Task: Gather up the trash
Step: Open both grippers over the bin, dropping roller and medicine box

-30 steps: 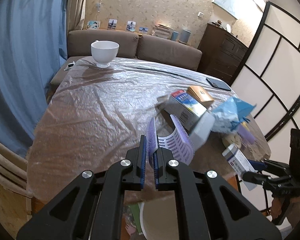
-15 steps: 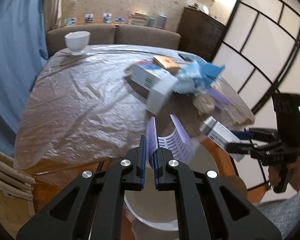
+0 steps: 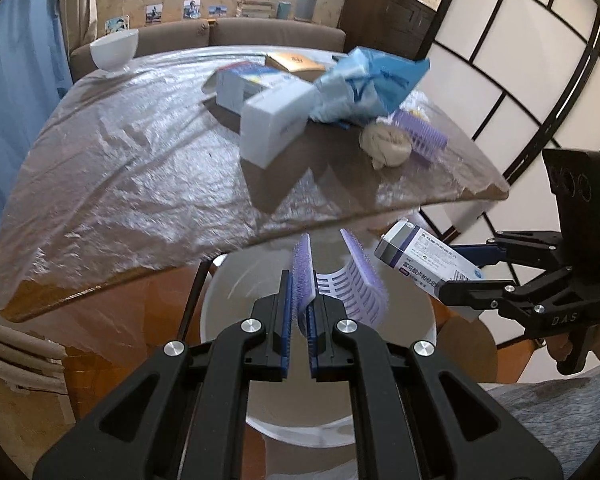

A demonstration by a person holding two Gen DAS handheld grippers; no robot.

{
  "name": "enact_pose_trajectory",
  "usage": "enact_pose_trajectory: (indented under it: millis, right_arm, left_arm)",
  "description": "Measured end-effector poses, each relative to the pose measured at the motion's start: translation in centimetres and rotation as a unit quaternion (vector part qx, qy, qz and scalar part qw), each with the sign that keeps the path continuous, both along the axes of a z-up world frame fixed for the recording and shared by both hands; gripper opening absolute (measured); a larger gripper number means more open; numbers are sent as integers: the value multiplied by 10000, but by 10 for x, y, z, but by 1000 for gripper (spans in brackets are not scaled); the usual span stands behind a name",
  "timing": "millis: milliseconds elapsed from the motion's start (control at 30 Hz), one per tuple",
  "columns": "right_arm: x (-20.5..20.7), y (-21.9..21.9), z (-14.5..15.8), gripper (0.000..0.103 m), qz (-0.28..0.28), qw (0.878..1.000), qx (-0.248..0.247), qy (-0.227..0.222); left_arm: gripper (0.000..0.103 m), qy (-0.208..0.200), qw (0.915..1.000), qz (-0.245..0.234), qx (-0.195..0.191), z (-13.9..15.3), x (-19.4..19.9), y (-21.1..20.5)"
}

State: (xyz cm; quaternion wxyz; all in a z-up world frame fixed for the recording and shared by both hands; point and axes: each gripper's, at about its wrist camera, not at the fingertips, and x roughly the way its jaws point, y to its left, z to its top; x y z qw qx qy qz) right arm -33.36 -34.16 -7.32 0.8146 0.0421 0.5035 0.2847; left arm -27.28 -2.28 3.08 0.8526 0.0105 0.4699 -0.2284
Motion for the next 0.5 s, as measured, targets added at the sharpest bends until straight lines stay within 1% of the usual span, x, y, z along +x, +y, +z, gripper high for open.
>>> enact_pose_trajectory:
  millis: [267,500]
  right_arm:
    - [4,2,-20,53,-17,9998,-110,148]
    - [10,8,-41,53,-17,9992,-237,325]
  left_arm:
    - [8,241,9994,-174,185,-24,0,-13]
    - [8,444,9981,-167,404,-45,4,-17]
